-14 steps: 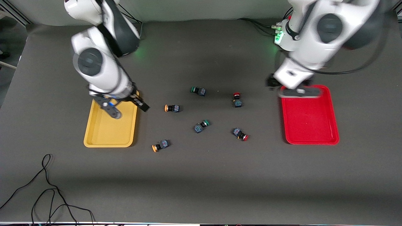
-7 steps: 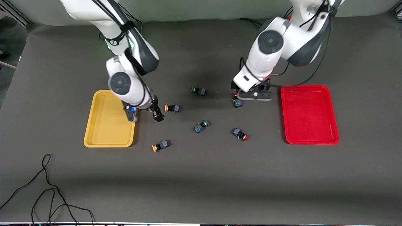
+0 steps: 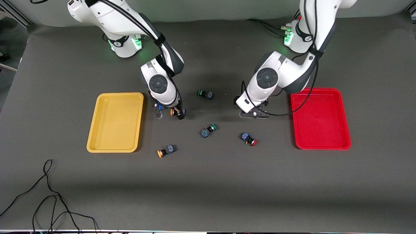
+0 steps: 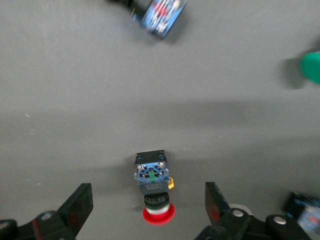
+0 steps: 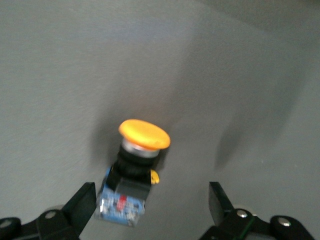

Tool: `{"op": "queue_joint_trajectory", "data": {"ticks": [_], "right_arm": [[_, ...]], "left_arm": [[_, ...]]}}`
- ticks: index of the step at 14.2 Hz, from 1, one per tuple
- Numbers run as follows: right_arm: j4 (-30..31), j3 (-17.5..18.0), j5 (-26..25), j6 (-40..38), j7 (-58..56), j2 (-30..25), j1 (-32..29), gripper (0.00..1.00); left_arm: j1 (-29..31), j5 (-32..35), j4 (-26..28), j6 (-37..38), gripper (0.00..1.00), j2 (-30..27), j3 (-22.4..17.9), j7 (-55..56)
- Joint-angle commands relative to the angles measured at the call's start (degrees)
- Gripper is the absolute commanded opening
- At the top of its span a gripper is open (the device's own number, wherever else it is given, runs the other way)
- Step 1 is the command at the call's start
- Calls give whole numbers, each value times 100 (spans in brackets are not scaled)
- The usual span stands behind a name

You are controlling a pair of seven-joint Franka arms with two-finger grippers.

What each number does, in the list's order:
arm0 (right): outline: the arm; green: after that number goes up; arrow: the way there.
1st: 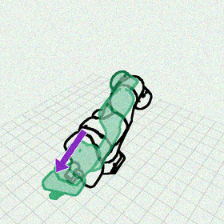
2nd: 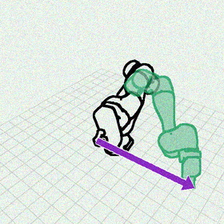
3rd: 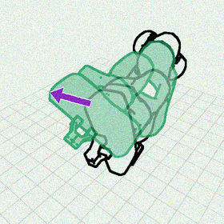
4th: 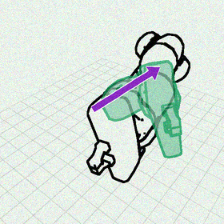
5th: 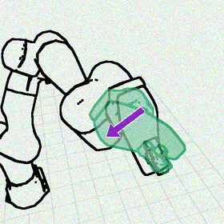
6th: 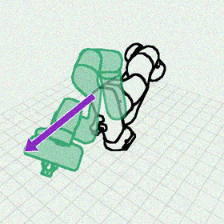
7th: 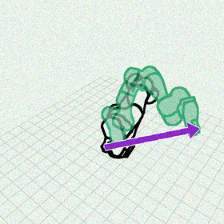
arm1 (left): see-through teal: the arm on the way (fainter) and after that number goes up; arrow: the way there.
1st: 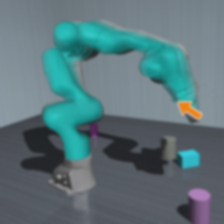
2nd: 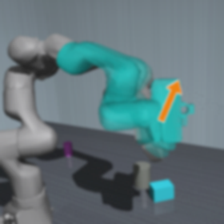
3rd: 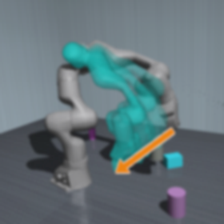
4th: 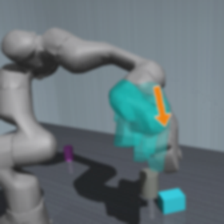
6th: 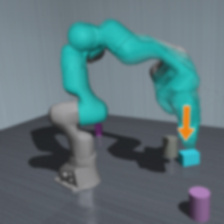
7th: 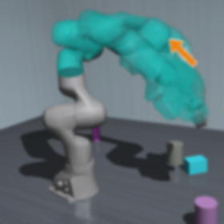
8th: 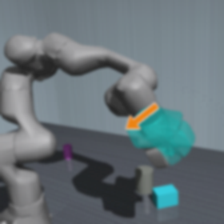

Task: Place red and yellow buttons in trays
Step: 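Grasp the yellow button with the right gripper while the left gripper grasps the red button, then carry the yellow button to the yellow tray while the left gripper carries red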

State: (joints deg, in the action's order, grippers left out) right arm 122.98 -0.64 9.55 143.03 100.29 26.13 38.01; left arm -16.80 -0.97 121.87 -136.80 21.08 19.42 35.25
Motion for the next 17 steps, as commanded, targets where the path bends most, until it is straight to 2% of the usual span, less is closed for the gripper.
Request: {"op": "queue_joint_trajectory", "data": {"ticks": [1, 3, 4, 5, 7, 8, 10, 12, 14, 15, 17], "right_arm": [[42, -51, 74, 190, 34, 24, 22, 100], [42, -51, 74, 348, -27, 94, 22, 90], [33, -51, 74, 375, -54, 94, 22, 79], [33, -51, 65, 375, -63, 86, 13, 64], [24, -59, 65, 332, -71, 25, -4, 36], [33, -68, 65, 270, -98, -63, -13, 29], [33, -138, 74, -201, -404, -396, -48, 23], [50, -366, 65, -922, -904, -931, -119, 23], [59, -883, 65, -1739, -1676, -1398, -119, 23], [103, -1103, 65, -2021, -2063, -1548, -119, 23], [505, -1622, 21, -2051, -2740, -1750, -110, 23]], "left_arm": [[-103, 53, 250, -356, 100, 70, -43, 726], [-121, 53, 250, -540, 100, 255, -43, 781], [-121, 53, 250, -558, 100, 326, -43, 790], [-121, 53, 250, -576, 97, 387, -43, 790], [-121, 44, 241, -576, 81, 466, -43, 799], [-121, 53, 241, -576, 70, 484, -43, 825], [-130, 53, 206, -576, 47, 511, -52, 825], [-121, 53, 180, -559, 29, 493, -52, 860], [-60, 61, -12, -262, 26, 310, -52, 843], [10, 61, -249, 262, 26, 56, -52, 817], [160, 44, -1186, 1850, 24, -270, -35, 659]]}}
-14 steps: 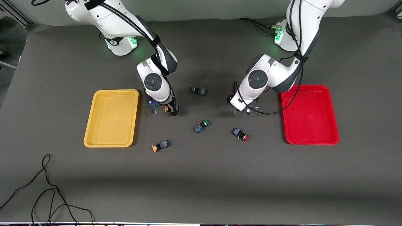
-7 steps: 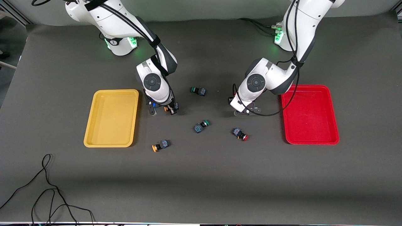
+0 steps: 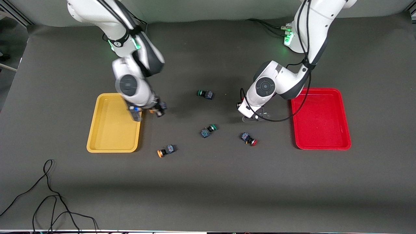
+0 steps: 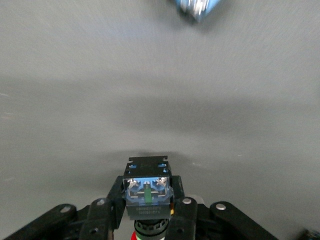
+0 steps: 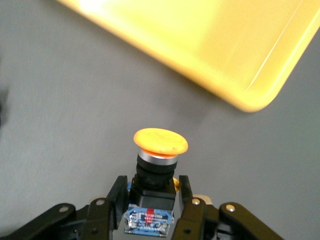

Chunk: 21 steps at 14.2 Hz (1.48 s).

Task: Place red and yellow buttons in trays
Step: 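Carry the yellow button to the yellow tray while the left gripper carries red, then open the right gripper in the yellow tray while the left gripper releases in red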

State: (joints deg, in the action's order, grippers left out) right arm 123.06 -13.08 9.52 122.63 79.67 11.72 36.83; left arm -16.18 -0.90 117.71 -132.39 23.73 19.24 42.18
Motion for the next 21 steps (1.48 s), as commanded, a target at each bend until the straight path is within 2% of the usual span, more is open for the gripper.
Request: {"op": "queue_joint_trajectory", "data": {"ticks": [1, 3, 5, 6, 7, 8, 9, 11, 13, 15, 16, 18, 19, 20, 21], "right_arm": [[744, -554, 23, 154, -1012, -345, 9, 23], [1027, -1036, 15, 445, -1671, -320, 9, 23], [1080, -1590, 15, 586, -2426, -127, 0, 24], [1150, -1671, 23, 761, -2578, 4, 0, 26], [1185, -1672, 49, 937, -2579, 101, 0, 42], [1186, -1680, 58, 982, -2597, 146, -9, 88], [1186, -1698, 59, 982, -2614, 120, -35, 100], [1116, -1681, 59, 930, -2545, 41, -27, 100], [714, -1637, 67, 720, -2457, 15, 0, 100], [-163, -1576, 85, 247, -2238, 224, 17, 100], [-629, -1436, 94, 61, -2211, 434, 17, 100], [-1587, -1119, 416, -81, -2202, 987, 9, 100], [-2096, -1031, 741, -81, -2097, 1382, 26, 100], [-2632, -847, 962, -81, -1783, 1838, 17, 100], [-3134, -741, 972, -72, -1353, 2321, 26, 100]], "left_arm": [[140, -15, -1263, 2052, 22, -562, -26, -191], [613, -51, -1837, 2899, 21, -702, -9, -665], [1140, -103, -1822, 3401, 20, -1140, -17, -1411], [1508, -103, -1804, 3691, 20, -1291, -26, -1884], [1912, -95, -1778, 3902, 20, -1414, -35, -2446], [2369, -86, -1673, 3974, 20, -1485, -35, -2930], [2730, -16, -1455, 3853, 20, -1572, -35, -3301], [3031, 238, -823, 3057, 20, -1582, -44, -3672], [3138, 301, 99, 1662, 20, -1504, -44, -3735], [3138, 327, 952, 282, 20, -1311, -44, -3735], [3147, 467, 1278, -282, 20, -1188, -44, -3735], [3199, 573, 1465, -770, 23, -924, -44, -3735], [3217, 660, 1448, -815, 34, -819, -44, -3744], [3235, 809, 1413, -798, 78, -739, -52, -3744], [3243, 854, 1343, -711, 99, -747, -52, -3752]]}}
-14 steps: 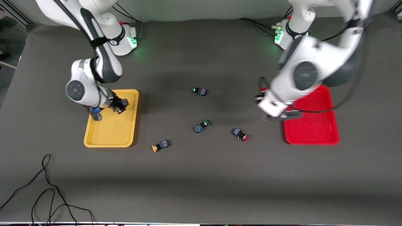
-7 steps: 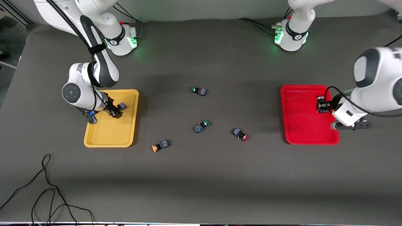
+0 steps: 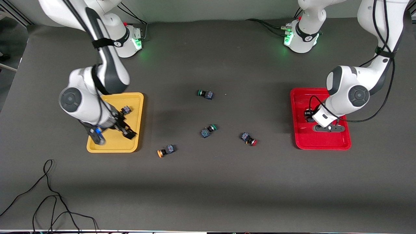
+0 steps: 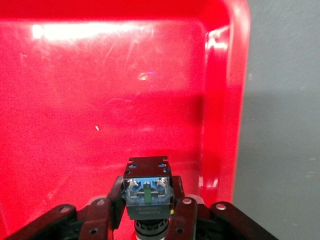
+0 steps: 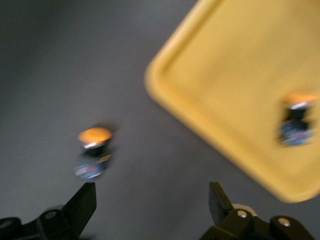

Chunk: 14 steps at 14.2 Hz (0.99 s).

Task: Place red and yellow buttons in trays
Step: 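Open the right gripper in the yellow tray while the left gripper releases in red, then grasp a second yellow button with the right gripper while the left gripper withdraws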

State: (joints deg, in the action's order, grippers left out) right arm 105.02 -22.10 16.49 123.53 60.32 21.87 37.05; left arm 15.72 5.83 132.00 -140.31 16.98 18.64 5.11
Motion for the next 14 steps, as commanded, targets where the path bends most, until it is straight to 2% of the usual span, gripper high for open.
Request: {"op": "queue_joint_trajectory", "data": {"ticks": [1, 3, 5, 6, 8, 9, 10, 11, 12, 13, 14], "right_arm": [[-1778, 232, 250, -128, 934, 1738, 4, 100], [-2230, 320, 276, -75, 1122, 2276, 13, 100], [-2127, 372, 249, 345, 1114, 2488, 13, 100], [-2082, 469, 241, 556, 1122, 2611, 30, 100], [-2021, 496, 249, 672, 1122, 2691, 83, 98], [-2012, 496, 249, 698, 1122, 2700, 83, 87], [-2003, 496, 249, 777, 1114, 2717, 83, 62], [-2003, 496, 284, 786, 1114, 2718, 83, 32], [-1994, 496, 293, 769, 1087, 2709, 66, 15], [-1959, 496, 293, 716, 1035, 2657, 40, 5], [-1880, 479, 293, 612, 1008, 2569, 13, 2]], "left_arm": [[62, 182, -191, 231, 100, -159, 8, -71], [54, 182, -777, 1228, 100, -353, 17, -106], [36, 121, -1717, 2502, 100, -397, 43, -98], [-25, 103, -2061, 2830, 100, -389, 52, -71], [-130, -255, -2327, 2843, 100, -371, 105, 34], [-261, -423, -2459, 2842, 100, -336, 105, 182], [-437, -468, -2547, 2842, 100, -327, 105, 549], [-734, -468, -2661, 2825, 100, -275, 105, 1075], [-1068, -468, -2836, 2764, 100, -144, 105, 1672], [-1402, -468, -3029, 2746, 100, -12, 105, 2339], [-1736, -460, -3231, 2694, 100, 189, 105, 3016]]}}
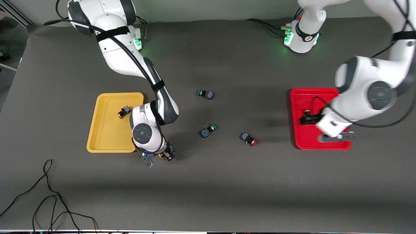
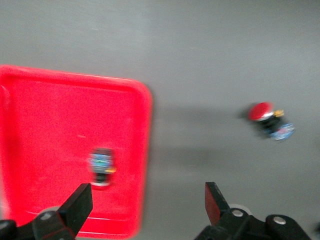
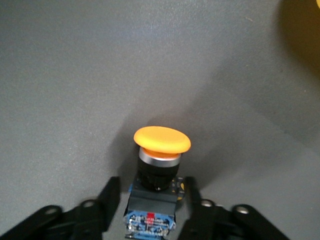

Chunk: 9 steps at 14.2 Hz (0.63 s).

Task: Place red and yellow buttons in trays
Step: 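Grasp a second yellow button with the right gripper while the left gripper withdraws, then place the yellow button in the yellow tray while the left gripper grasps red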

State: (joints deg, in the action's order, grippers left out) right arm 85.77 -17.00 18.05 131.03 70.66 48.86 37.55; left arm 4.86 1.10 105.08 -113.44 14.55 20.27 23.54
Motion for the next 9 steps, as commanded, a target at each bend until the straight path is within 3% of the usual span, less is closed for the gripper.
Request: {"op": "queue_joint_trajectory", "data": {"ticks": [1, 3, 5, 7, 9], "right_arm": [[80, -57, 120, -287, -43, -262, -46, 2], [115, -215, 85, -987, -392, -613, -99, 2], [552, -680, 85, -1508, -1208, -1218, -108, 2], [1386, -1093, 85, -1501, -2156, -1807, -108, 3], [1976, -1401, 102, -1335, -2906, -1986, -117, 4]], "left_arm": [[-923, 31, -802, -54, 100, 669, -58, 1962], [-1302, 83, -1277, -247, 100, 1162, -58, 3544], [-1557, 119, -1429, -633, 100, 1514, -76, 4750], [-1699, 398, -1429, -976, 100, 1778, -85, 5683], [-1813, 907, -1420, -1231, 100, 2164, -85, 6249]]}}
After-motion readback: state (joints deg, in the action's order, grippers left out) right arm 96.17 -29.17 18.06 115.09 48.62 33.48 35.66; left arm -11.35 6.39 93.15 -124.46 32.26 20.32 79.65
